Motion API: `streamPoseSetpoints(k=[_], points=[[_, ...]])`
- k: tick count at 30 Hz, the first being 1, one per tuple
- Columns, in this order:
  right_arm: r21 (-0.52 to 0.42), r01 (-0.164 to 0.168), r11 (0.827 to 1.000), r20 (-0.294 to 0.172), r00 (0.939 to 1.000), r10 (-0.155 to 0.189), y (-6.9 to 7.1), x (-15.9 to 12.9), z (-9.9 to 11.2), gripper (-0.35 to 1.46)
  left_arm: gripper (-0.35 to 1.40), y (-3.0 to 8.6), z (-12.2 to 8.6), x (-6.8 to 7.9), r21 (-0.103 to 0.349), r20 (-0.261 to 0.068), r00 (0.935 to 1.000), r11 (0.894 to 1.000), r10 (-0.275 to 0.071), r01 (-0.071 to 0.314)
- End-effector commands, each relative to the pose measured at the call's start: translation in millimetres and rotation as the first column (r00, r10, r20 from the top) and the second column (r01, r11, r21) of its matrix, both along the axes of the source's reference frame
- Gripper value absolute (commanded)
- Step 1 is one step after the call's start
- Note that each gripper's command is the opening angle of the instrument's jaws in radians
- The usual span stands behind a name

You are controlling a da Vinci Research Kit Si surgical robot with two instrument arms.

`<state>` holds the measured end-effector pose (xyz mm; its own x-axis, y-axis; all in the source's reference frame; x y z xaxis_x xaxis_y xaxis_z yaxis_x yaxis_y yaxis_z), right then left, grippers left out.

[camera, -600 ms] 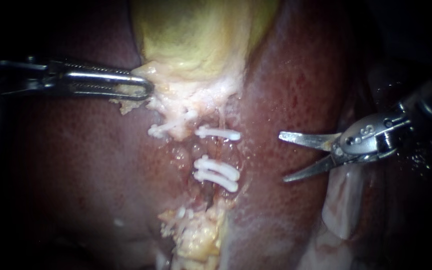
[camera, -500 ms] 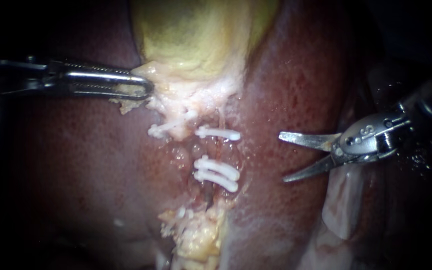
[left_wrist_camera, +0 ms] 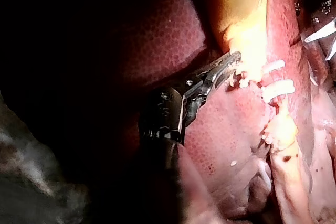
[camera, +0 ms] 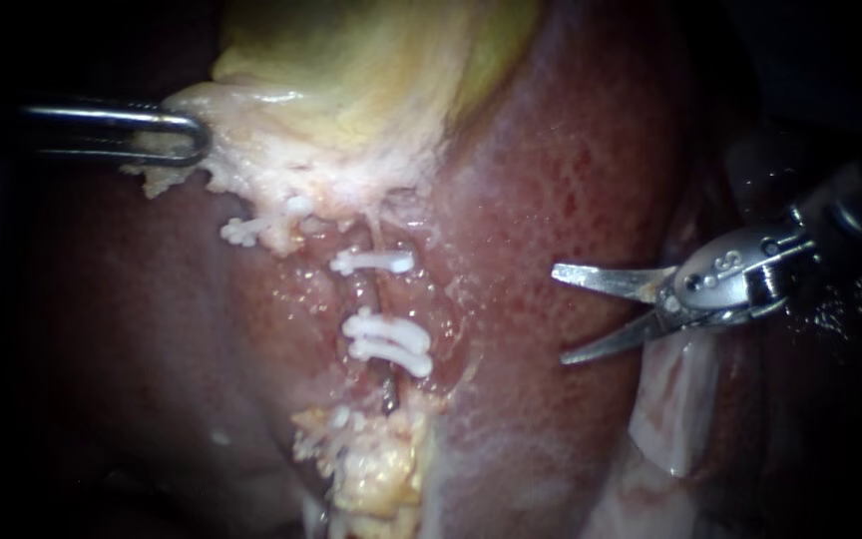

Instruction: Go to the cutting position right tube

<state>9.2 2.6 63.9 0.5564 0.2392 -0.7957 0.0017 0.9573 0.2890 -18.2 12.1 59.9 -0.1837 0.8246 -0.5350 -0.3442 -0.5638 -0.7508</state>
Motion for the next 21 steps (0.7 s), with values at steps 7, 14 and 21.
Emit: streamPoseSetpoints(k=[7, 14, 21], points=[[0.163, -0.044, 0.986, -0.032, 0.9982, 0.050, -0.9, 4.1, 1.2, 1.28, -0.35, -0.1, -0.1, -0.1, -0.002, -0.001, 1.0000, 1.000, -0.001, 0.001], [0.303, -0.089, 0.949, -0.035, 0.9940, 0.104, -1.2, 8.3, 2.9, 1.28, -0.35, -0.5, -0.6, -0.7, -0.009, -0.007, 1.0000, 1.000, -0.007, 0.007], [0.394, -0.104, 0.913, -0.040, 0.9907, 0.130, -1.1, 11.5, 4.1, 1.24, -0.35, -0.6, -0.8, -1.0, -0.014, -0.007, 1.0000, 1.000, -0.005, 0.005]])
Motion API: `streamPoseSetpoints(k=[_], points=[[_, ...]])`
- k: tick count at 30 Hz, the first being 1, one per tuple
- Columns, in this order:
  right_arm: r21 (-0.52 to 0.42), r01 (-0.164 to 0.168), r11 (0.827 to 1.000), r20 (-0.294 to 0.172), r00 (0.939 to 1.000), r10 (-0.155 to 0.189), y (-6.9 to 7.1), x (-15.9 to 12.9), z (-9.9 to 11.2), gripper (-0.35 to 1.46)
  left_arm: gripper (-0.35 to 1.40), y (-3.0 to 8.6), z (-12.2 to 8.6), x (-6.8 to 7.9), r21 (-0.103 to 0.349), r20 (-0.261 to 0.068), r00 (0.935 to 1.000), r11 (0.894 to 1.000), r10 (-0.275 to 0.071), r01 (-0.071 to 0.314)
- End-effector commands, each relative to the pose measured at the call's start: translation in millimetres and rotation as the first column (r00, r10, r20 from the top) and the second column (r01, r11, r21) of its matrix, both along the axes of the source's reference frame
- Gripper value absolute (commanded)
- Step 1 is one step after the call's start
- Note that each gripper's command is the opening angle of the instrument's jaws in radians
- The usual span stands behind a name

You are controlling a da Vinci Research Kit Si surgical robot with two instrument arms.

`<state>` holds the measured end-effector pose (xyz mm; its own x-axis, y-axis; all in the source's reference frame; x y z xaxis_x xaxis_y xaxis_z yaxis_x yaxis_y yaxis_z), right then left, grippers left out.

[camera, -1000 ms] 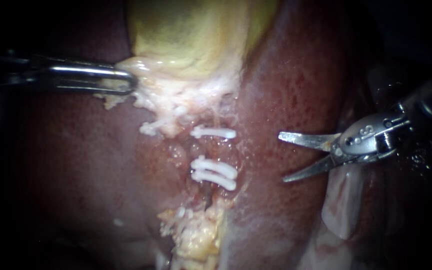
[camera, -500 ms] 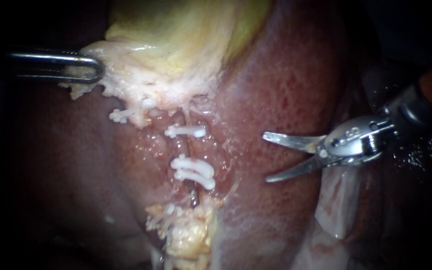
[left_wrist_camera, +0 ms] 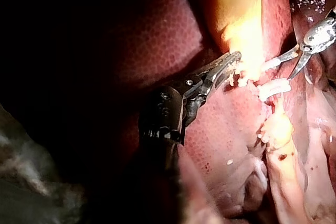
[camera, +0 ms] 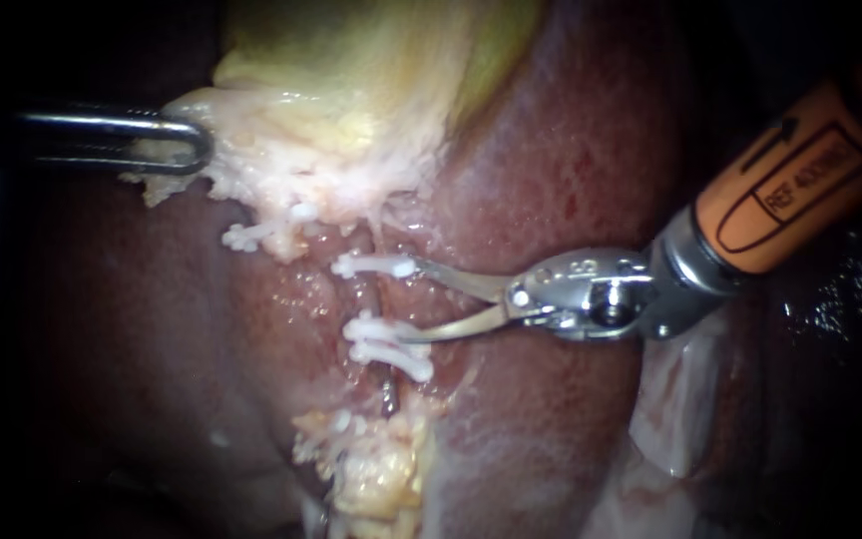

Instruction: Go to the cutting position right tube

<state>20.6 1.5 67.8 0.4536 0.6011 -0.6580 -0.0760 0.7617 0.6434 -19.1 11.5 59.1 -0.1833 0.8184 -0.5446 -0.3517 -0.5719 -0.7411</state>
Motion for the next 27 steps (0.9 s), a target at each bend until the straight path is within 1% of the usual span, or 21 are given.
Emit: streamPoseSetpoints(k=[1, 6, 8, 12, 13, 15, 16, 19, 22, 25, 26, 27], points=[[0.008, 0.004, 1.000, 0.001, 1.0000, -0.004, -0.1, 0.4, 0.3, 1.24, -0.35, 0.0, 0.0, 0.0, -0.001, -0.001, 1.0000, 1.000, 0.000, 0.000], [0.027, 0.016, 1.000, -0.006, 0.9999, -0.016, -0.4, 1.5, 1.4, 1.24, -0.35, 0.0, 0.1, -0.1, 0.000, 0.001, 1.0000, 1.000, 0.002, -0.002], [0.030, 0.027, 0.999, -0.013, 0.9995, -0.027, -0.3, 1.9, 1.7, 1.24, -0.35, 0.0, 0.1, -0.2, 0.000, 0.000, 1.0000, 1.000, 0.001, -0.001], [0.038, 0.040, 0.998, -0.060, 0.9975, -0.037, 0.0, 2.4, 2.1, 1.23, -0.35, 0.0, 0.1, -0.3, 0.001, 0.002, 1.0000, 1.000, 0.003, -0.003], [0.040, 0.051, 0.998, -0.081, 0.9956, -0.047, 0.0, 2.5, 2.1, 1.21, -0.35, 0.0, 0.1, -0.3, 0.001, 0.002, 1.0000, 1.000, 0.003, -0.003], [0.041, 0.061, 0.997, -0.112, 0.9921, -0.056, 0.1, 2.5, 2.2, 1.21, -0.35, 0.0, 0.1, -0.3, 0.001, 0.002, 1.0000, 1.000, 0.003, -0.003], [0.041, 0.070, 0.997, -0.132, 0.9892, -0.064, 0.2, 2.5, 2.2, 1.19, -0.35, 0.0, 0.1, -0.3, 0.001, 0.002, 1.0000, 1.000, 0.003, -0.003], [0.041, 0.092, 0.995, -0.167, 0.9824, -0.084, 0.3, 2.5, 2.3, 1.16, -0.35, 0.0, 0.1, -0.4, 0.001, 0.001, 1.0000, 1.000, 0.002, -0.002], [0.038, 0.121, 0.992, -0.199, 0.9738, -0.111, 0.4, 2.6, 2.4, 1.13, -0.35, 0.0, 0.1, -0.5, 0.002, 0.003, 1.0000, 1.000, 0.004, -0.004], [0.038, 0.131, 0.991, -0.229, 0.9660, -0.119, 0.5, 3.0, 2.5, 1.09, -0.35, 0.0, 0.1, -0.6, 0.002, 0.003, 1.0000, 1.000, 0.004, -0.004], [0.038, 0.132, 0.991, -0.247, 0.9617, -0.119, 0.5, 3.2, 2.5, 1.08, -0.35, 0.0, 0.1, -0.6, 0.002, 0.002, 1.0000, 1.000, 0.004, -0.004], [0.038, 0.134, 0.990, -0.258, 0.9586, -0.120, 0.6, 3.4, 2.5, 1.06, -0.35, 0.0, 0.1, -0.7, 0.002, 0.002, 1.0000, 1.000, 0.003, -0.003]])
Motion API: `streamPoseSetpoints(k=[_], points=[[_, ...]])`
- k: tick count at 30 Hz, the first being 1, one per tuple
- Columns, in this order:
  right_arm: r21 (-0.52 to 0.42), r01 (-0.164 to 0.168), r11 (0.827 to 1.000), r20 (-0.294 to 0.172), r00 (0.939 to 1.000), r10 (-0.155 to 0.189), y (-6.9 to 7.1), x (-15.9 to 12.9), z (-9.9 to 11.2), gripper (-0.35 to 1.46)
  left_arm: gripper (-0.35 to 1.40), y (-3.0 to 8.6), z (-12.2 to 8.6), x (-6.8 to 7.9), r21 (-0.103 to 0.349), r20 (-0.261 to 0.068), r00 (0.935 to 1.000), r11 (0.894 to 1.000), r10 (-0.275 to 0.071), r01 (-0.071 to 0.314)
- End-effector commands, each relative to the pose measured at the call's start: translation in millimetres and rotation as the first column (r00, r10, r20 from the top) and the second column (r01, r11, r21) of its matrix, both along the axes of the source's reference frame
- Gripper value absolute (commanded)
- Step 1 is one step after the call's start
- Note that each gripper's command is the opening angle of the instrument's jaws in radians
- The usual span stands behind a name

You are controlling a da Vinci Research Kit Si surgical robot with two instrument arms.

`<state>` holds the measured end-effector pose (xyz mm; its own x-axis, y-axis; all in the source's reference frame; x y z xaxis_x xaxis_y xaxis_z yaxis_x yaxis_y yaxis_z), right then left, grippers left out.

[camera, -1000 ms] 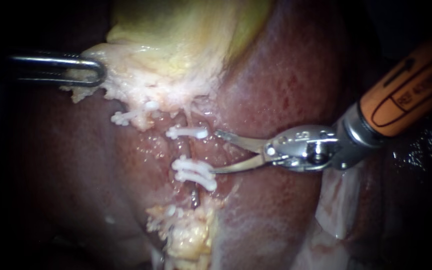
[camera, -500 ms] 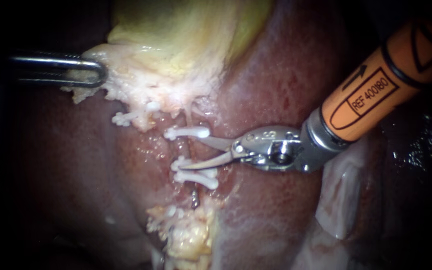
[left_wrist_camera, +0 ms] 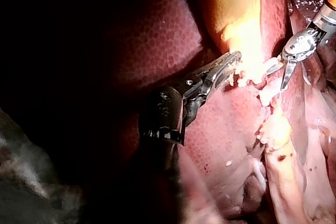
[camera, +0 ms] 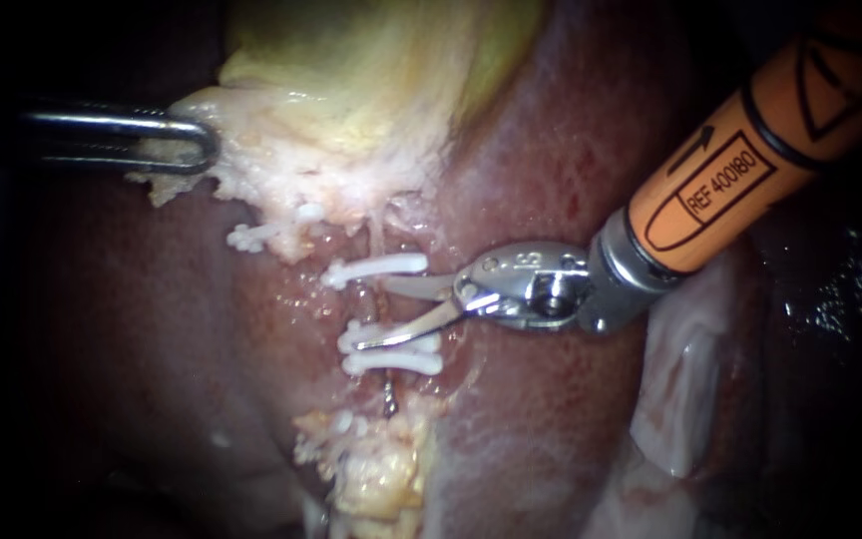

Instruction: Go to the cutting position right tube

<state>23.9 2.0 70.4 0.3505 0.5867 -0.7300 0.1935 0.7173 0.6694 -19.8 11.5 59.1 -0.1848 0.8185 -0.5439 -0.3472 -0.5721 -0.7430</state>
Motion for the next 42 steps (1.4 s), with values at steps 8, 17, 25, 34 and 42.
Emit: streamPoseSetpoints(k=[8, 17, 25, 34, 42], points=[[0.005, 0.007, 1.000, -0.047, 0.9989, -0.006, -0.3, 2.2, 0.2, 0.98, -0.35, 0.0, 0.1, -0.3, 0.001, 0.000, 1.0000, 1.000, 0.001, -0.001], [0.006, 0.007, 1.000, -0.067, 0.9977, -0.007, -1.3, 3.7, 1.1, 0.96, -0.35, 0.1, 0.2, -0.6, 0.001, 0.001, 1.0000, 1.000, 0.002, -0.002], [0.016, -0.003, 1.000, -0.083, 0.9965, 0.004, -1.7, 4.8, 0.4, 0.96, -0.35, 0.1, 0.3, -0.7, 0.001, 0.001, 1.0000, 1.000, 0.001, -0.001], [0.026, -0.004, 1.000, -0.098, 0.9952, 0.006, -2.0, 4.5, -1.2, 0.96, -0.35, 0.1, 0.3, -0.6, 0.001, 0.001, 1.0000, 1.000, 0.002, -0.002], [0.026, -0.003, 1.000, -0.099, 0.9951, 0.005, -2.0, 4.5, -1.3, 0.96, -0.35, 0.1, 0.3, -0.6, 0.001, 0.001, 1.0000, 1.000, 0.002, -0.002]])
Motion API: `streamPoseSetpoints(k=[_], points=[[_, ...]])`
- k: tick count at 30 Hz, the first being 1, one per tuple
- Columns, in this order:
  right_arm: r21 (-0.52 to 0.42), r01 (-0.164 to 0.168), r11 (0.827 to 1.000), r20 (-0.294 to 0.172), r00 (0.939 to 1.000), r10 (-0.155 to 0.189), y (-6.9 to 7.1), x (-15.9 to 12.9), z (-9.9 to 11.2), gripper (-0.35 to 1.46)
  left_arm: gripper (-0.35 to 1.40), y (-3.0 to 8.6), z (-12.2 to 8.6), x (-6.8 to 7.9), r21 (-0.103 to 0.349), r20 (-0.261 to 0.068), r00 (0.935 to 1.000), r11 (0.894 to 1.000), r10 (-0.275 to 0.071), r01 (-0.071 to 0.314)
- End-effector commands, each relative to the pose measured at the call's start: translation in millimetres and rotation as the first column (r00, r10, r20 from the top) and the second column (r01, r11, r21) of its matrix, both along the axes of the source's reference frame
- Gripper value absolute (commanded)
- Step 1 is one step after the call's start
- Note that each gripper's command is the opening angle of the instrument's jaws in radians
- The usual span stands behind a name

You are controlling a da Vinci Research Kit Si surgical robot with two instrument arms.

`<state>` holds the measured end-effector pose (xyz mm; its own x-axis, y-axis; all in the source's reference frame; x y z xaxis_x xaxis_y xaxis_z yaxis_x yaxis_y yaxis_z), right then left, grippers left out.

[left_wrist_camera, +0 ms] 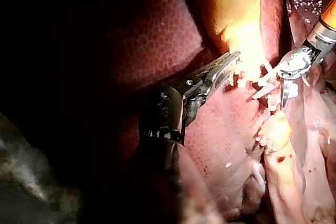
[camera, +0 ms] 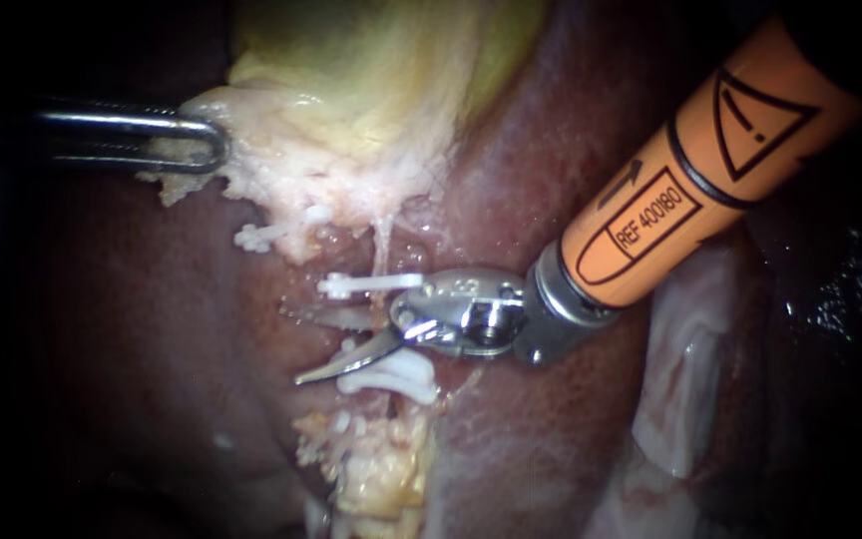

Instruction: Go to the cutting position right tube

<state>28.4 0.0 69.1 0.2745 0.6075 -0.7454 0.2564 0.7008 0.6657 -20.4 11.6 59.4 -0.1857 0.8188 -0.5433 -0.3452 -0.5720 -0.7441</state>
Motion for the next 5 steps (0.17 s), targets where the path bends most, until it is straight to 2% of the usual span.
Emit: streamPoseSetpoints(k=[1, 4, 5], points=[[0.000, 0.001, 1.000, 0.000, 1.0000, -0.001, 0.0, 0.0, 0.0, 0.96, -0.35, 0.0, 0.0, 0.0, 0.000, 0.000, 1.0000, 1.000, 0.000, 0.000], [0.004, -0.002, 1.000, 0.004, 1.0000, 0.002, 0.0, -0.1, 0.1, 0.98, -0.35, 0.0, 0.0, -0.1, 0.000, 0.000, 1.0000, 1.000, 0.000, 0.000], [0.022, -0.019, 1.000, 0.020, 0.9996, 0.019, 0.0, -0.2, 0.1, 0.98, -0.35, 0.0, 0.0, -0.1, 0.000, 0.000, 1.0000, 1.000, 0.000, 0.000]])
